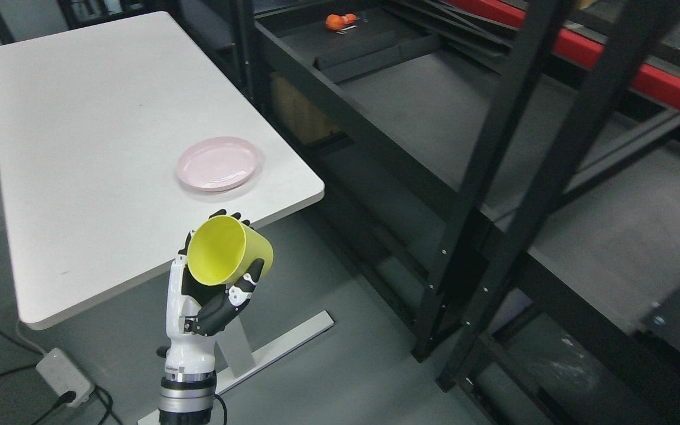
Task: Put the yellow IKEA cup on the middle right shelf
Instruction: 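Hold the yellow cup in the left hand while turning toward the shelves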
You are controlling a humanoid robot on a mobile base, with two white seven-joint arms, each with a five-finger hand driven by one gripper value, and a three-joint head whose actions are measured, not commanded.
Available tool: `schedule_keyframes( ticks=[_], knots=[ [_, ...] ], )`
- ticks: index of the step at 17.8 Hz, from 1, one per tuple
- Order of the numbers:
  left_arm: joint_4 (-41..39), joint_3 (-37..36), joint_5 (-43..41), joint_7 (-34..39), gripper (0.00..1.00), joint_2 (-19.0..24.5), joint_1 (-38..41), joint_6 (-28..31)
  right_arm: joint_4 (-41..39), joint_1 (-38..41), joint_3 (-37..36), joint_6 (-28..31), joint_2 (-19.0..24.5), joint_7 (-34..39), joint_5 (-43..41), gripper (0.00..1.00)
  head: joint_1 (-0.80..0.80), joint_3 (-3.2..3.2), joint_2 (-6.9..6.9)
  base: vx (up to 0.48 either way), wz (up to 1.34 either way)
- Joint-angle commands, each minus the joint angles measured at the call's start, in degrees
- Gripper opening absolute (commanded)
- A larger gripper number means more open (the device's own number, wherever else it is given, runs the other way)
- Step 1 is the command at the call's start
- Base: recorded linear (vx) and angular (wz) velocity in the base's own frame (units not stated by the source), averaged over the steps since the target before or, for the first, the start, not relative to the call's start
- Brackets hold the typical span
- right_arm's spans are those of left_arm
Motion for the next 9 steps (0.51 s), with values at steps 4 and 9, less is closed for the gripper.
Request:
schedule_keyframes(
  ticks=[4,9],
  knots=[
    [0.2,-3.0,0.0,0.0,0.0,1.0,-1.4,0.2,0.0,0.8,1.0,0.0,-1.0,0.0,-1.4,0.99,0.0,0.0,0.0,-0.269,-0.88],
    [1.0,-3.8,0.0,0.0,0.0,1.0,-1.6,0.2,0.0,0.8,1.0,0.0,-1.0,0.0,-1.4,0.99,0.0,0.0,0.0,-0.211,-0.98]
  ],
)
